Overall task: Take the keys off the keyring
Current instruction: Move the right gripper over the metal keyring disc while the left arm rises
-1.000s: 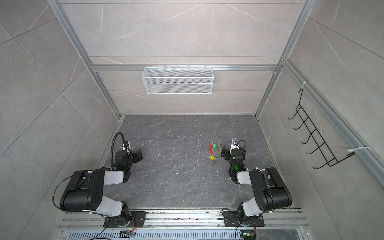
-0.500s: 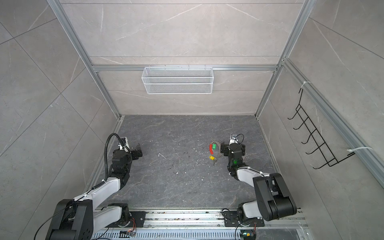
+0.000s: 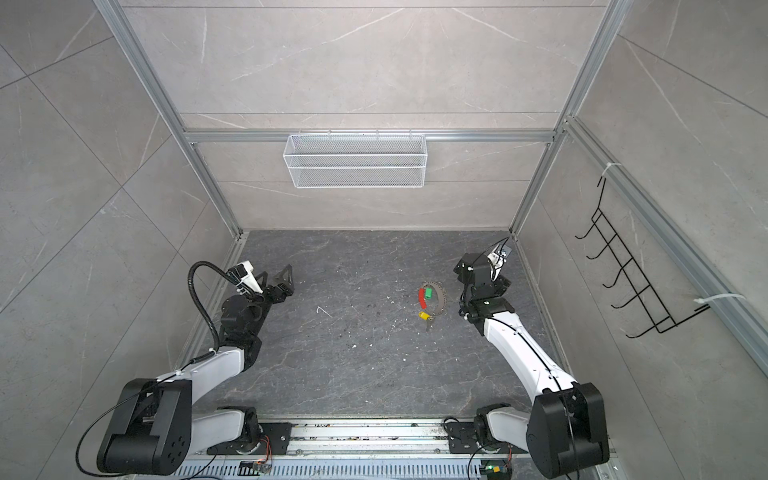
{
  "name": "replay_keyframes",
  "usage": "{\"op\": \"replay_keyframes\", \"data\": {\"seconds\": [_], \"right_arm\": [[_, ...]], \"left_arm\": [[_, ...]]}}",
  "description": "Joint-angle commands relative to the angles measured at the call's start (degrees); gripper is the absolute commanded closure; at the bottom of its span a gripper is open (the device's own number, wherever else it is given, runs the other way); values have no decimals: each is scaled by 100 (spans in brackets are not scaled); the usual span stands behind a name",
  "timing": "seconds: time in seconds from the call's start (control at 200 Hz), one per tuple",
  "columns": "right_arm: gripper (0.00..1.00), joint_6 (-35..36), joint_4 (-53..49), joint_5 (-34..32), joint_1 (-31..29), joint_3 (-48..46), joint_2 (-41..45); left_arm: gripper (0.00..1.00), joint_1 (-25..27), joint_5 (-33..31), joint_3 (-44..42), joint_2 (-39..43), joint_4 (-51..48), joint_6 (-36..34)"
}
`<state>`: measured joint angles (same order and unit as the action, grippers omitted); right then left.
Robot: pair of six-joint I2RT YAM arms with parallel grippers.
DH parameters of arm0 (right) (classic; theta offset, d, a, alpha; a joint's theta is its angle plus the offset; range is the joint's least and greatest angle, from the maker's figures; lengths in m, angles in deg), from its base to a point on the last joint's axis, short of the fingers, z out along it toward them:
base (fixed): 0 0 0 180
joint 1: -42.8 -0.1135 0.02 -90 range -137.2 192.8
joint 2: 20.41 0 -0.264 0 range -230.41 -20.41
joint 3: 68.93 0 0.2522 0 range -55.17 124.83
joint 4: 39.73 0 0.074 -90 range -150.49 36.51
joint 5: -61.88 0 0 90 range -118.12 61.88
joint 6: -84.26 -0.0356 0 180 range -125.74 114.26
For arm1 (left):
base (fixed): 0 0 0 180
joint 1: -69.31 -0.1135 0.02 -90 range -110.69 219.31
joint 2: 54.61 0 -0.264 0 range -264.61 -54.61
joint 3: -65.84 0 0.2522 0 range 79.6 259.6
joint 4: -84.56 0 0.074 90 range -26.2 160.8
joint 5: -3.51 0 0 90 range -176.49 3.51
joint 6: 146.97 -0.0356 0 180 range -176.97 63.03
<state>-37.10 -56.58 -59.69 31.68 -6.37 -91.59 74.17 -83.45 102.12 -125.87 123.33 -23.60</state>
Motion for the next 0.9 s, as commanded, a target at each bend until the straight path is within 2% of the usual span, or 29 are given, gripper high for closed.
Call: {"op": "replay_keyframes", "data": {"seconds": [0.0,0.045,0.14,0.205,0.355,0.425,0.495,0.555,0.62,0.7,0.775,0.835,0.895], "right_arm": [[5,61,-292,1018,0,-252,124],[6,165,-570,1305,0,-96,44],[15,385,-830,1943,-2,110,-194],[17,372,-773,2146,-3,63,-224],[19,286,-497,2409,0,-176,-191],[25,279,-440,2591,-4,-214,-224],[26,213,-292,2690,-9,-353,-202],[26,33,-112,2698,-2,-489,-232],[25,-157,-82,2581,-3,-539,-351],[25,-90,-308,2601,0,-424,-536],[27,88,-597,2630,-5,-298,-680],[29,172,-497,2880,-4,-348,-784],[33,212,-440,3117,-18,-396,-906]], "left_arm": [[0,-90,-681,463,278,-1707,2322],[0,-91,-651,612,354,-2109,2126],[0,-91,-571,544,520,-1976,2065],[0,-91,-383,464,614,-1767,2172],[0,-91,191,769,483,-1987,2273],[0,-82,259,687,377,-1680,2513],[0,-74,330,434,271,-1038,2913],[0,-14,493,304,126,-457,2956],[0,188,588,349,76,-428,2891],[0,539,765,536,122,-764,2471],[0,841,817,849,261,-1706,2149],[8,985,909,1173,320,-2587,1933],[19,1098,1056,1244,332,-2770,1793]]}}
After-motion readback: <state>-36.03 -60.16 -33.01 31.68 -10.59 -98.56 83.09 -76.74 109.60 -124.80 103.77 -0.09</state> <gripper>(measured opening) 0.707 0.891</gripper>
